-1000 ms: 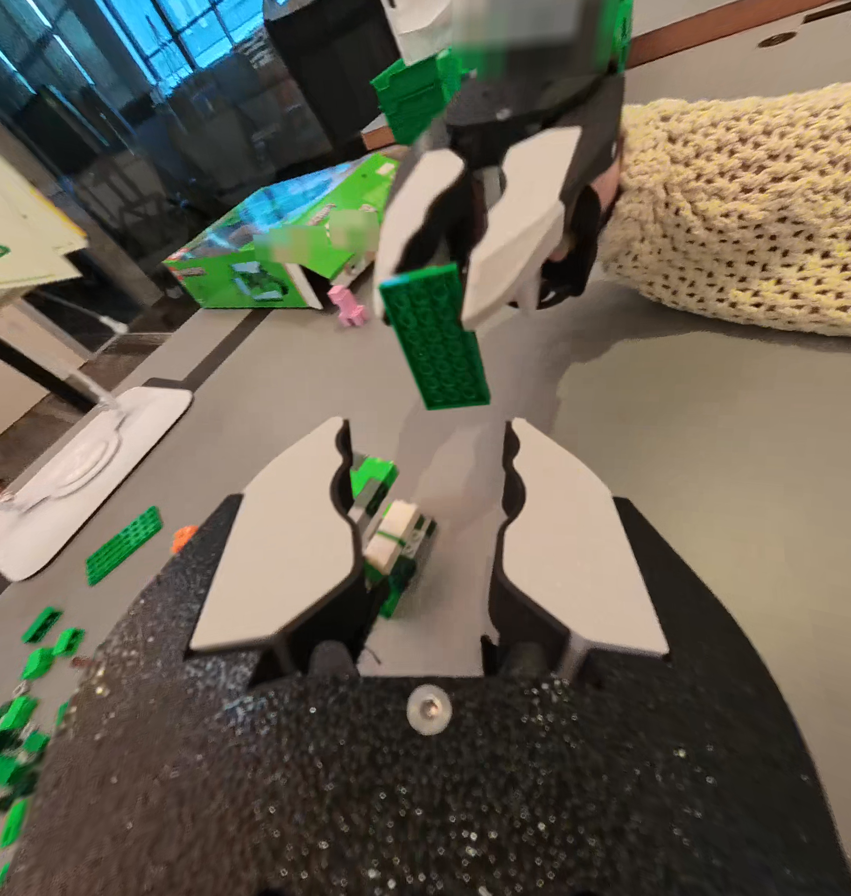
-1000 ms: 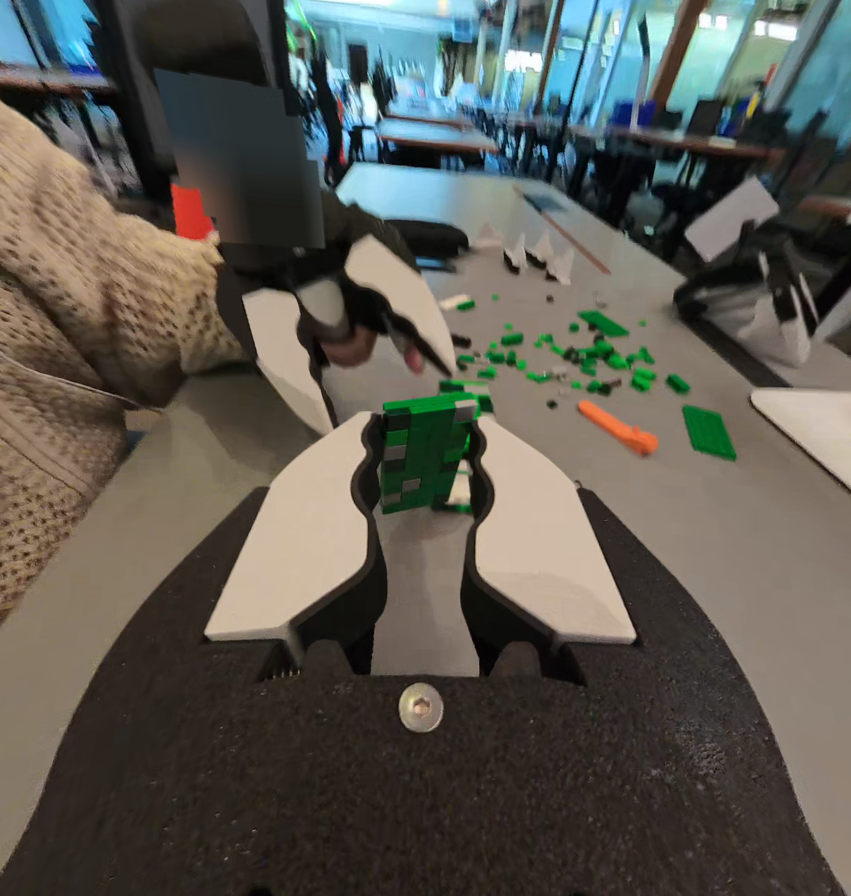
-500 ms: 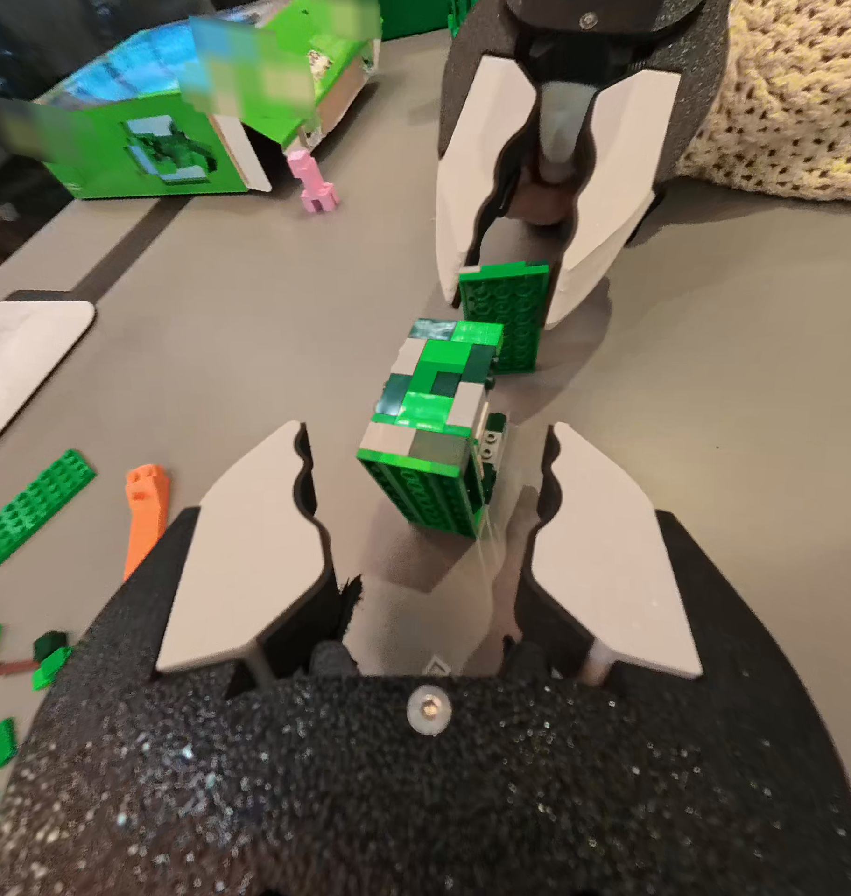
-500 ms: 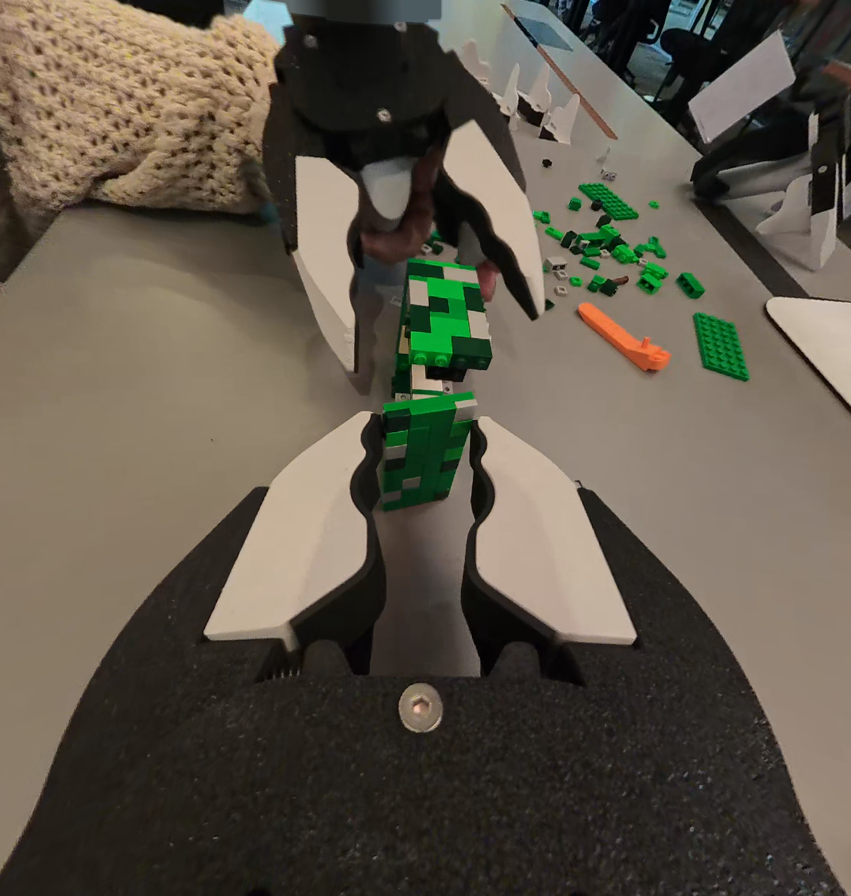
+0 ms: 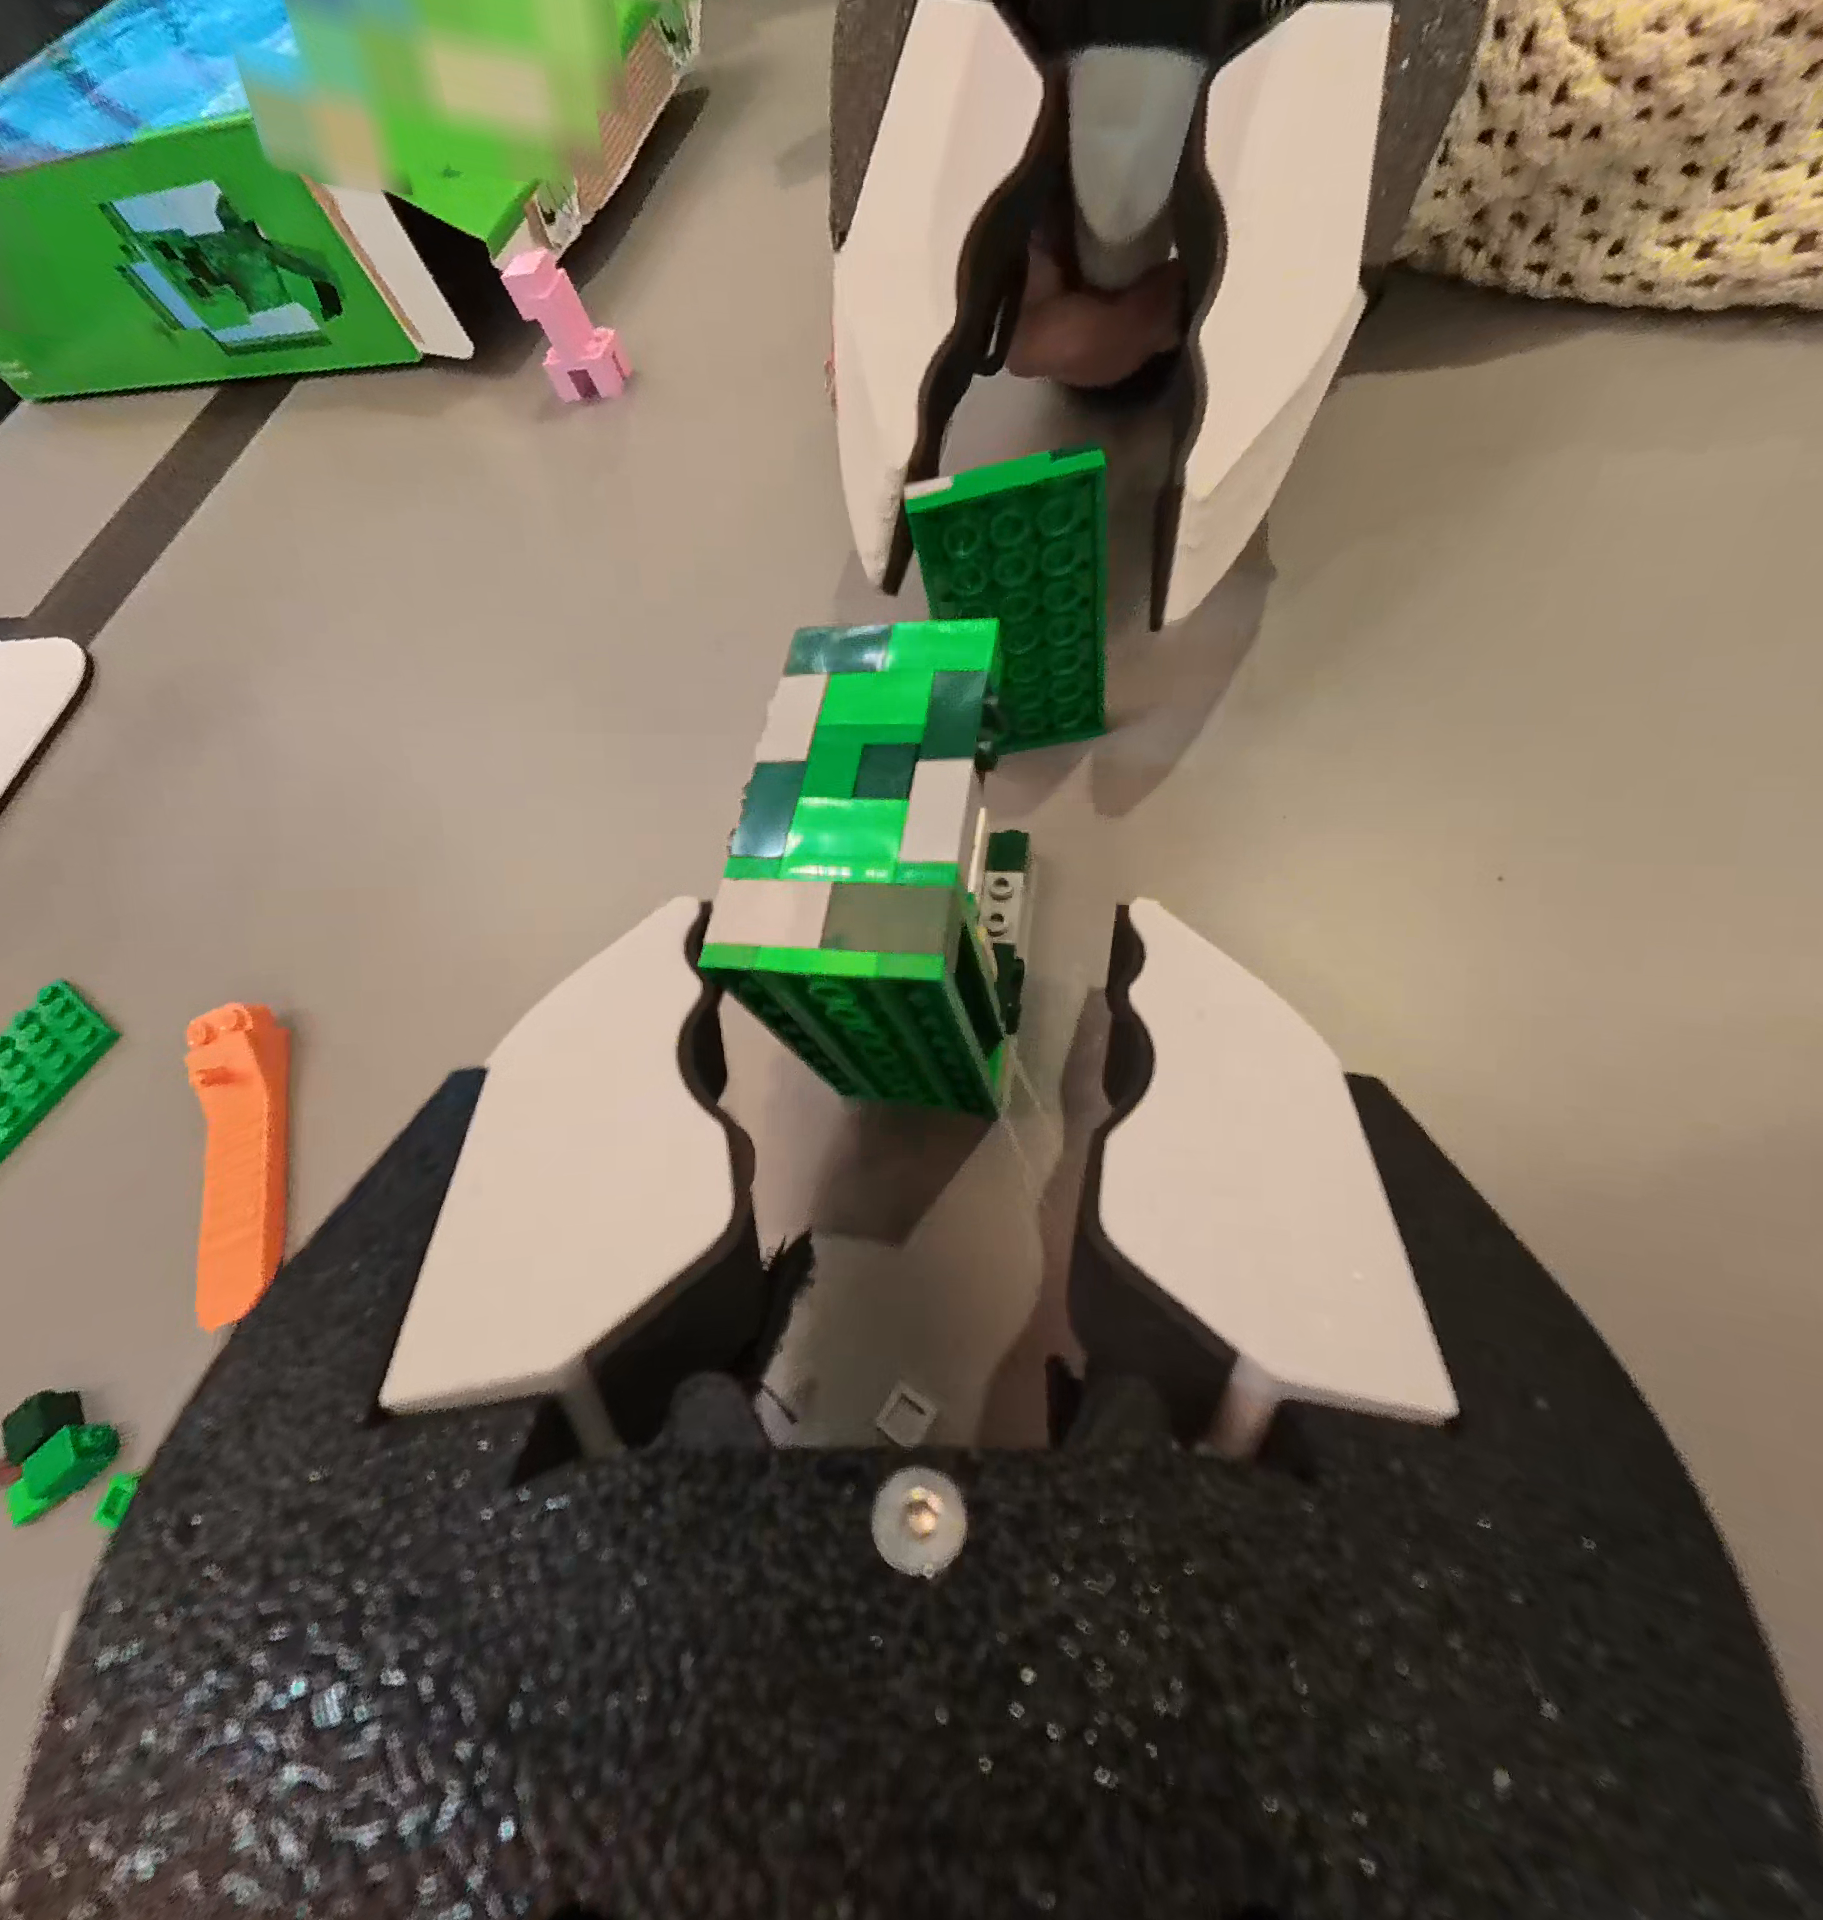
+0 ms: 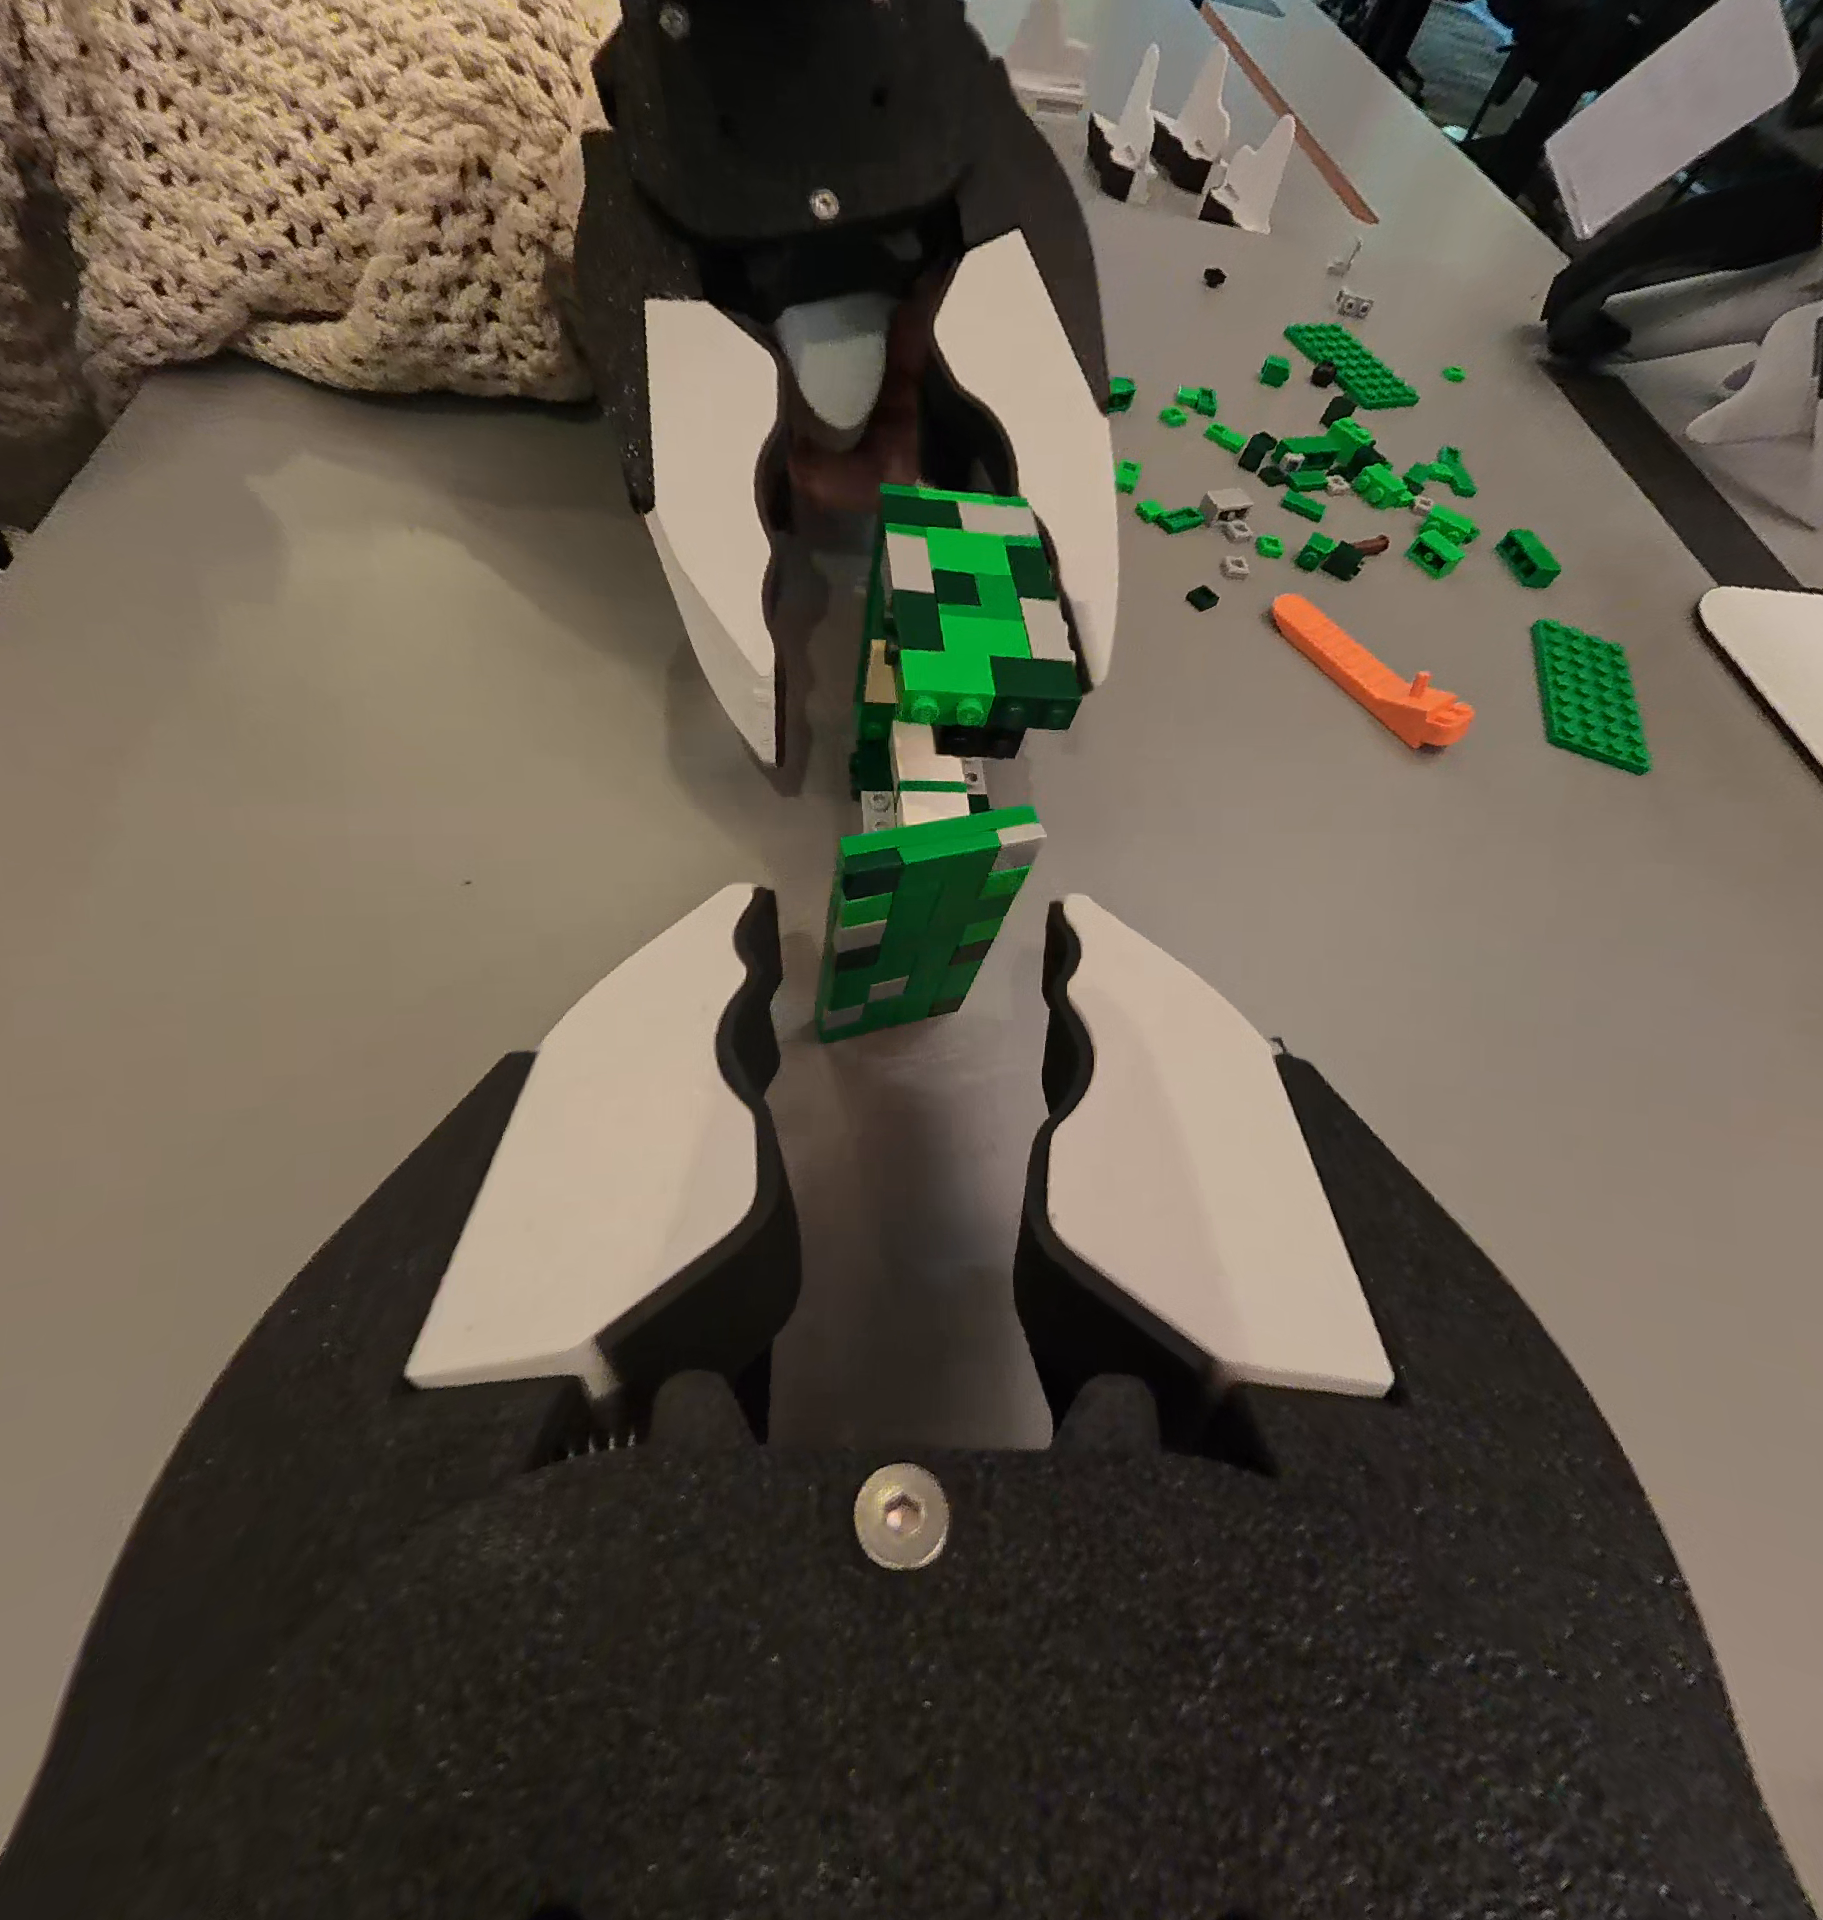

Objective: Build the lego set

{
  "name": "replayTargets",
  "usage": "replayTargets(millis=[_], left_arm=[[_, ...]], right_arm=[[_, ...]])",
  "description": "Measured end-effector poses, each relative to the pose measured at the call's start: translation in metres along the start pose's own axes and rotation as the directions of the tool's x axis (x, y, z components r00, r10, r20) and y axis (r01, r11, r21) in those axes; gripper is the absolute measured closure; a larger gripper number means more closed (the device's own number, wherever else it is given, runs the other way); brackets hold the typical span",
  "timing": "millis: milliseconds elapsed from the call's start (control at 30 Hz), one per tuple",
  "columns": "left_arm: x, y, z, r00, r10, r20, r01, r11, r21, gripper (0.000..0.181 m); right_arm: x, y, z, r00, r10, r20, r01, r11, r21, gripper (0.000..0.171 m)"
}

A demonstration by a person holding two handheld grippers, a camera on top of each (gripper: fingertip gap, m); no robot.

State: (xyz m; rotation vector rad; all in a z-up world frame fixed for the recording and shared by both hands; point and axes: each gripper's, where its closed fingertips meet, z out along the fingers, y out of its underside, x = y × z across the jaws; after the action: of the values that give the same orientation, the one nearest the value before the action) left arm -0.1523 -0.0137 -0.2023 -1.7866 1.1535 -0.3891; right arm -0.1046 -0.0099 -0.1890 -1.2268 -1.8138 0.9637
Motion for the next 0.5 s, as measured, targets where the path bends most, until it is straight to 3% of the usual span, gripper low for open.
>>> replayTargets(millis=[367, 500], left_arm=[[0.0, 0.003, -0.002, 0.996, -0.072, -0.059, 0.071, 0.997, -0.013, 0.126], [0.002, 0.005, 0.0, 0.995, -0.073, -0.068, 0.071, 0.997, -0.033, 0.134]], right_arm=[[0.001, 0.011, -0.002, 0.992, 0.064, 0.108, -0.057, 0.996, -0.062, 0.111], [0.002, 0.02, 0.009, 0.989, 0.049, 0.14, -0.03, 0.99, -0.139, 0.118]])
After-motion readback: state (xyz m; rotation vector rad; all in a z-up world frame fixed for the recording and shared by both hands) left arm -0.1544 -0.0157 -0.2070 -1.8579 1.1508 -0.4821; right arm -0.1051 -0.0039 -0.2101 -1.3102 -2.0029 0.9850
